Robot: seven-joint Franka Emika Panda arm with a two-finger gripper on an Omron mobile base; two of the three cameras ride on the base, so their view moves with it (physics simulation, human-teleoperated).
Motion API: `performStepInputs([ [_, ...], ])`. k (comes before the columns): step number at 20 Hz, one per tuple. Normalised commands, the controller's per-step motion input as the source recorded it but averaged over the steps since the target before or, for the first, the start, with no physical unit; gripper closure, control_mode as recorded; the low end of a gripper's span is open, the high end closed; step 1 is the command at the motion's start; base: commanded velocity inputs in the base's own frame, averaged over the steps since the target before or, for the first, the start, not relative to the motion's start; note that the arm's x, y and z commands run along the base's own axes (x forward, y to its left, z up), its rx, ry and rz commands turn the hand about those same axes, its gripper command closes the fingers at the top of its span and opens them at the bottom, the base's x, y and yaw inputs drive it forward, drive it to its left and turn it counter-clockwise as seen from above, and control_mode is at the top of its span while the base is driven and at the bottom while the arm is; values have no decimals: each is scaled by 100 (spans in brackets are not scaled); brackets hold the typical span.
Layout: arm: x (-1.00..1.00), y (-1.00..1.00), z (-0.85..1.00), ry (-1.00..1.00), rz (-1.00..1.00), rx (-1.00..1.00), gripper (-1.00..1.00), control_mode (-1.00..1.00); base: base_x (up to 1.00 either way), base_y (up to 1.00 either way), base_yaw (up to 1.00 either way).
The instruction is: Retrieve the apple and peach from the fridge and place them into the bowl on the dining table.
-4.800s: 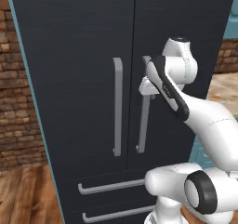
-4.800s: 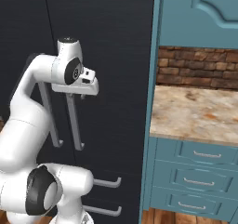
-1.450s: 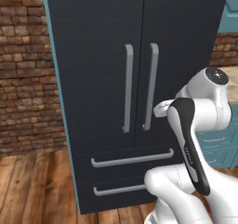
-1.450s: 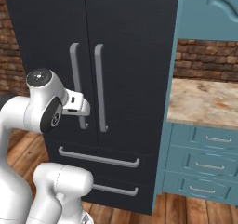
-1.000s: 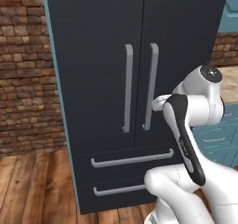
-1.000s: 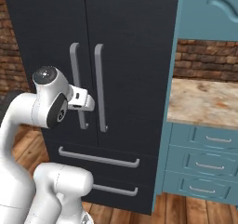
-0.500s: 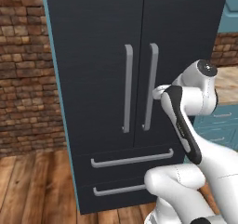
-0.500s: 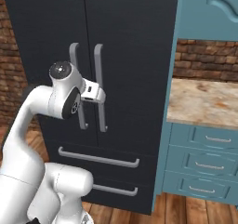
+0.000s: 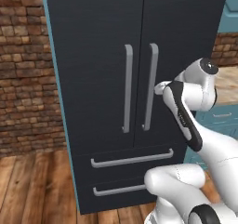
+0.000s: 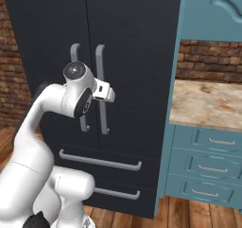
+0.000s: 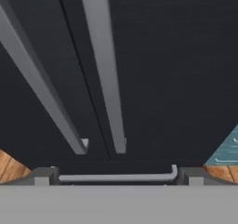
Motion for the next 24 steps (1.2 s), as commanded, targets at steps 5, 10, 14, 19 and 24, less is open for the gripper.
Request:
performStepInputs([
  [5,57,0,1,-2,0,0,-100,-100,0,0,0],
  [10,51,2,0,-13,2,0,-100,-100,0,0,0],
  [14,54,10,0,-2,7,0,-100,-100,0,0,0],
  [19,67,1,0,2,4,0,-100,-100,0,0,0],
  [24,75,0,-6,0,2,0,-100,-100,0,0,0],
])
